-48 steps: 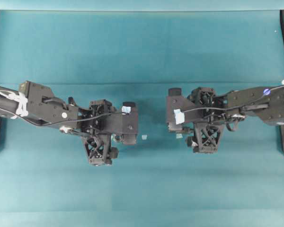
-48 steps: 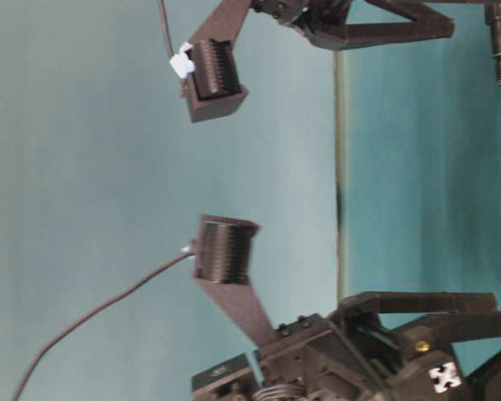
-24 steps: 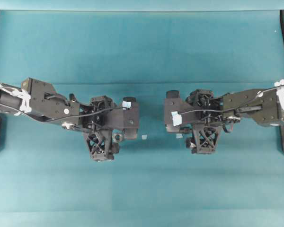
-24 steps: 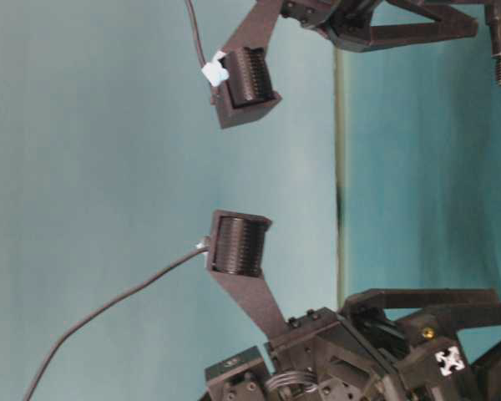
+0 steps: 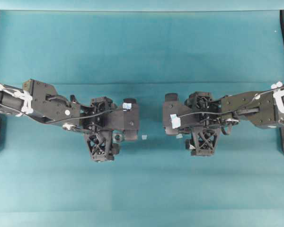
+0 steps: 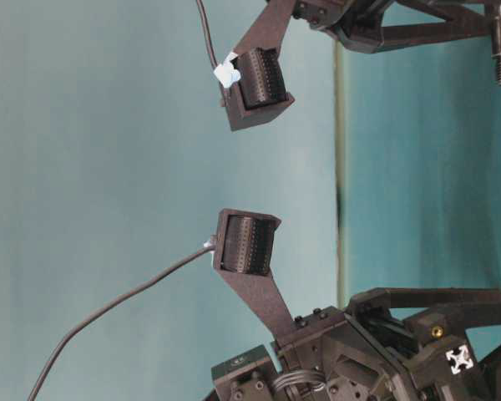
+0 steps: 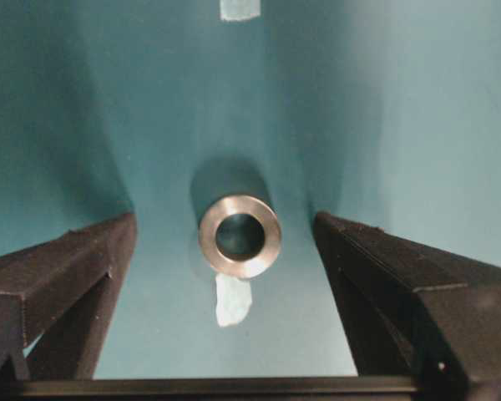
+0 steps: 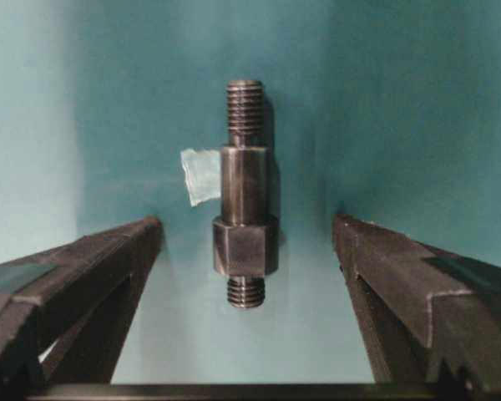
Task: Insert the washer onto the shaft with both hands.
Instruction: 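Lower both grippers, left around the washer, right around the shaft, then close left gripper on the washer and right gripper on the shaft's hex collar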
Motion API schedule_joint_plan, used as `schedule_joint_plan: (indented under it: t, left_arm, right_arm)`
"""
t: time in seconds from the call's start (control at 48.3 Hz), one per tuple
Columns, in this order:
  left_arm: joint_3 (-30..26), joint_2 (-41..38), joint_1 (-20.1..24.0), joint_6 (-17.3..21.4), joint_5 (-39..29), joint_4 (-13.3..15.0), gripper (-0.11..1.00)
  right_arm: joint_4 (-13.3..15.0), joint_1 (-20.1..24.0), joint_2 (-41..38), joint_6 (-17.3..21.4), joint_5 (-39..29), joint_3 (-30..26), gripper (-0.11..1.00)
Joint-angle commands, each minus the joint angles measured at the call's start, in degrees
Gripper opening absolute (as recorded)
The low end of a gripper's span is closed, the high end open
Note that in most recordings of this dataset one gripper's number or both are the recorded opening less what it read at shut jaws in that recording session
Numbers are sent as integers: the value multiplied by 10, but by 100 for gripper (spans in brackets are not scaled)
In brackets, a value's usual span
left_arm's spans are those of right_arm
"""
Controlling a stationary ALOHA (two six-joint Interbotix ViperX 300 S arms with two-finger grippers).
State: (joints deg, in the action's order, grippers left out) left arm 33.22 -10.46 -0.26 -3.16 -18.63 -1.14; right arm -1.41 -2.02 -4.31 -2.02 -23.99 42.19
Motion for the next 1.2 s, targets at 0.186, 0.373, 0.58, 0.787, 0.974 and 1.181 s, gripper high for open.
schedule_joint_plan:
  t: [0.186, 0.373, 0.58, 0.787, 0.974, 1.181]
  left_arm:
    - [-2, 2, -5, -3, 5, -1, 96]
    - [-2, 1, -10, -3, 3, -1, 96]
    - [-2, 1, -18, -4, 3, -1, 94]
    - [-2, 1, -18, -5, 3, -1, 88]
    - [-2, 1, -18, -4, 3, -1, 75]
    - [-2, 3, -18, -3, 3, -1, 48]
  right_arm:
    - [-1, 1, -3, 5, 5, -3, 94]
    - [-1, 1, -3, 5, 0, -2, 93]
    - [-1, 1, -3, 4, -4, 1, 93]
    - [-2, 0, -3, 4, -5, 2, 83]
    - [-1, 0, -3, 4, -6, 2, 61]
    - [-1, -4, -4, 4, -19, -2, 37]
